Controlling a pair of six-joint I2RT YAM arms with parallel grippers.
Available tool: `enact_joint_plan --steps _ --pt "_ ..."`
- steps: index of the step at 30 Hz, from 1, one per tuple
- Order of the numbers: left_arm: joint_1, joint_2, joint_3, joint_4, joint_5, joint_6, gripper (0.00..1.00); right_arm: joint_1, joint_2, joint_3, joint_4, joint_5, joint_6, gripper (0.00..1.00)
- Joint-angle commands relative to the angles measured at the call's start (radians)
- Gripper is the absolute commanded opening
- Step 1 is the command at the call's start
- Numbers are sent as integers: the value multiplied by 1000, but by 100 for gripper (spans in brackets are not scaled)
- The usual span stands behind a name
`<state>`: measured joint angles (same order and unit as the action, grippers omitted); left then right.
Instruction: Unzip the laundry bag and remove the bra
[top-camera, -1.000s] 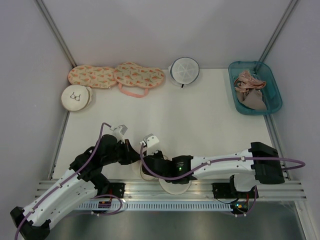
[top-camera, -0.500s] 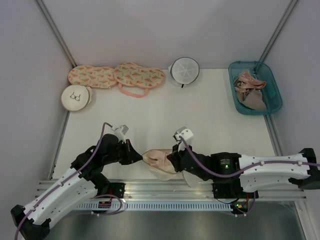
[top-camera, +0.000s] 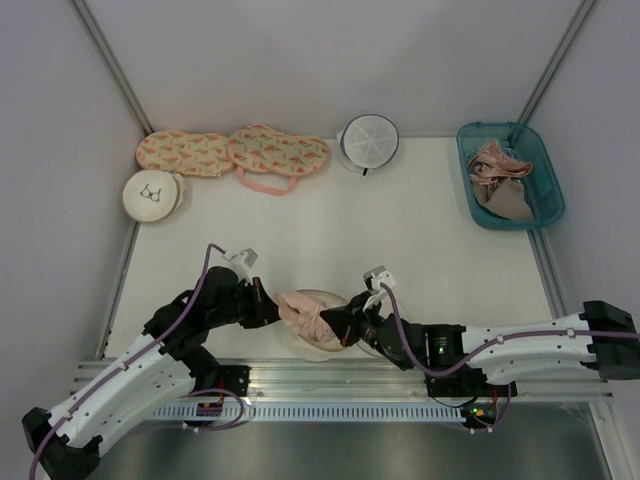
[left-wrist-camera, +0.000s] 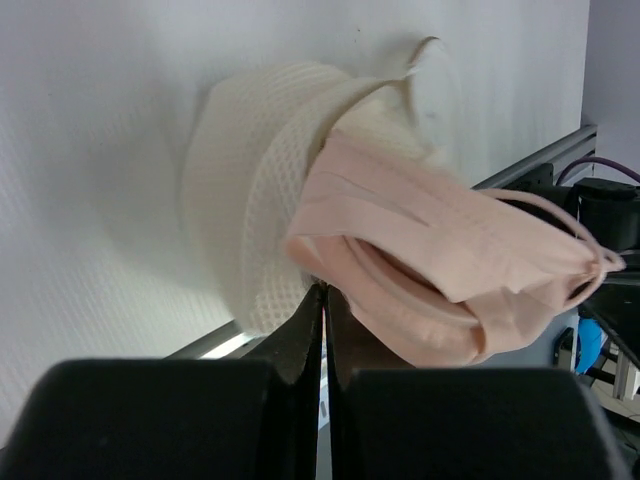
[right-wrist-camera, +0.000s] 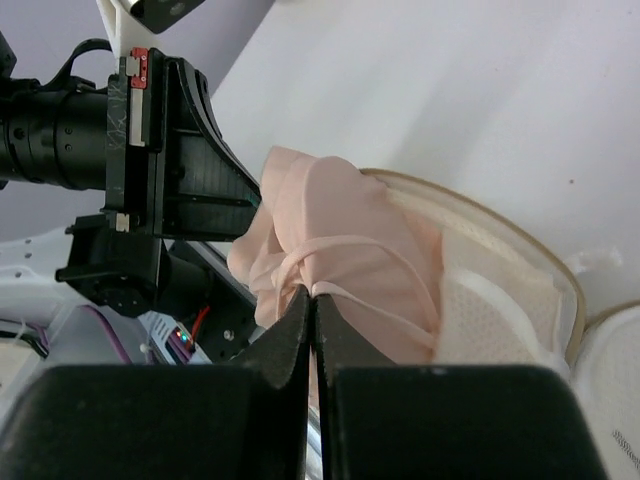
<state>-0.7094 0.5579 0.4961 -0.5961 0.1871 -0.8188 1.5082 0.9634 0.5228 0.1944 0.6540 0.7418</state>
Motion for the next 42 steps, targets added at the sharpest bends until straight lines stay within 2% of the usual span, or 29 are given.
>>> enact_joint_plan --steps 1,2,8,12,16,22,25,26,27,28,31,32,34,37,39,40,42 --pt "-5 -9 13 25 20 -31 2 1 70 -53 385 39 37 0" --pt "-5 -10 12 25 20 -31 2 3 90 -61 481 44 31 0" --pt "-5 -35 6 24 26 -37 2 3 182 -92 787 87 -53 1" --pt "-5 -44 4 21 28 -40 2 3 193 -63 856 125 -143 0" --pt "-5 -52 4 16 26 -40 2 1 150 5 809 176 -240 0" --pt "-5 -53 7 13 28 -40 2 -5 41 126 535 383 -393 0" --pt "-5 -52 9 15 26 -39 2 -54 -5 204 414 458 -478 1" --pt "-5 -46 12 15 28 -39 2 -130 -23 273 333 498 -552 1" --pt "-5 -46 12 15 28 -37 2 -131 -23 302 332 498 -562 1" --pt "-5 -44 13 15 29 -37 2 -155 -25 333 248 510 -571 0" --pt "-5 -36 19 15 29 -36 2 -317 -2 460 30 513 -521 0" --pt "-5 -33 22 13 31 -36 2 -420 21 494 -30 480 -495 1" --pt "-4 -26 27 15 32 -33 2 -526 50 569 -161 440 -429 1" --pt "-5 -26 36 15 38 -26 2 -768 144 646 -272 339 -395 1" --pt "-5 -27 41 13 41 -23 2 -868 194 707 -328 210 -360 1" --pt "-5 -32 45 13 44 -23 2 -975 245 729 -367 166 -332 1" --pt "-5 -33 47 9 45 -22 2 -1072 297 781 -389 71 -325 0"
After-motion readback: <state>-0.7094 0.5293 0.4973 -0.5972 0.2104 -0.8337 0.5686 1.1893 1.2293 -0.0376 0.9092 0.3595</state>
